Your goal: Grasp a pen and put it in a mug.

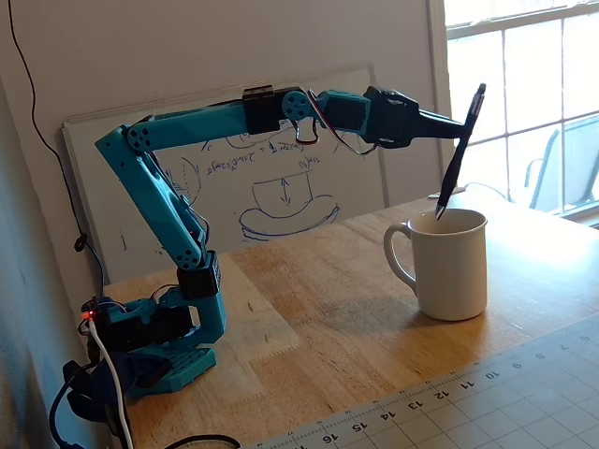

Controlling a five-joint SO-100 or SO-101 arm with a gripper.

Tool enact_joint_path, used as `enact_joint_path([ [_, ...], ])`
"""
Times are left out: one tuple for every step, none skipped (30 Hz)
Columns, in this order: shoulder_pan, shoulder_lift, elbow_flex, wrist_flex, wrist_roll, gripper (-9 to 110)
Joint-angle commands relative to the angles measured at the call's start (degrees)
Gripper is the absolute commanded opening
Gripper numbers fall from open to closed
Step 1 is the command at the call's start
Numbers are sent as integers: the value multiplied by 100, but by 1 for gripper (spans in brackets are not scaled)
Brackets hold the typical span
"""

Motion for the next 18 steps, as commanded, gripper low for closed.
enact_joint_path([
  [26,-220,-105,-193,-62,2],
  [0,-369,-105,-193,-62,2],
  [-9,-501,-105,-193,-62,2],
  [-9,-606,-105,-193,-62,2],
  [-9,-703,-105,-193,-62,2],
  [-9,-809,-105,-193,-62,2],
  [-18,-905,-105,-193,-62,2],
  [-18,-993,-105,-193,-53,2],
  [-26,-1063,-105,-193,-53,2],
  [-26,-1125,-105,-193,-53,2],
  [-53,-1151,-105,-193,-53,2],
  [-114,-1169,-105,-193,-53,2],
  [-185,-1187,-105,-193,-53,2],
  [-229,-1195,-105,-193,-44,2],
  [-264,-1195,-105,-193,-53,2],
  [-299,-1195,-105,-193,-44,2],
  [-316,-1195,-132,-193,0,2],
  [-325,-1178,-141,-202,9,2],
])
